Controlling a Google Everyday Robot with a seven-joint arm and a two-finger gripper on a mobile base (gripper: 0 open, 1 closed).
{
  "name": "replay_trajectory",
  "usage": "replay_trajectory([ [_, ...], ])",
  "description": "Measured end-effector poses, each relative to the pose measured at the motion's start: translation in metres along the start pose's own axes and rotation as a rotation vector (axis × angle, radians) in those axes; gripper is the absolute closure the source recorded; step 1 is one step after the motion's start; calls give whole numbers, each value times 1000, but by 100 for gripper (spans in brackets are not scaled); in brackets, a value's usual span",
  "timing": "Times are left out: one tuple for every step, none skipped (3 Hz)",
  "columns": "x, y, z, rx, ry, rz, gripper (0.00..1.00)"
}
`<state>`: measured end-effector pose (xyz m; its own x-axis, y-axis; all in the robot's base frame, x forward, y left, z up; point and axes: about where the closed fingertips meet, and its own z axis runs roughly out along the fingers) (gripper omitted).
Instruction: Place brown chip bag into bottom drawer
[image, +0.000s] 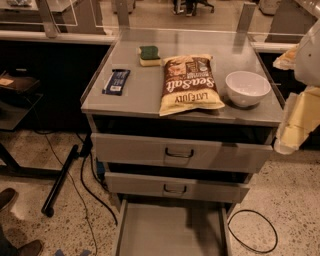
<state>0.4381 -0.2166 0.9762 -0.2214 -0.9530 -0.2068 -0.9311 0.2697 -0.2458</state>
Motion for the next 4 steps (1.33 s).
replay_trajectory([
  [0,0,0,0,0,0,0],
  [-33,-14,14,13,-37,-65,0],
  [-79,-39,31,25,-81,-152,0],
  [-138,-70,53,26,-128,-252,0],
])
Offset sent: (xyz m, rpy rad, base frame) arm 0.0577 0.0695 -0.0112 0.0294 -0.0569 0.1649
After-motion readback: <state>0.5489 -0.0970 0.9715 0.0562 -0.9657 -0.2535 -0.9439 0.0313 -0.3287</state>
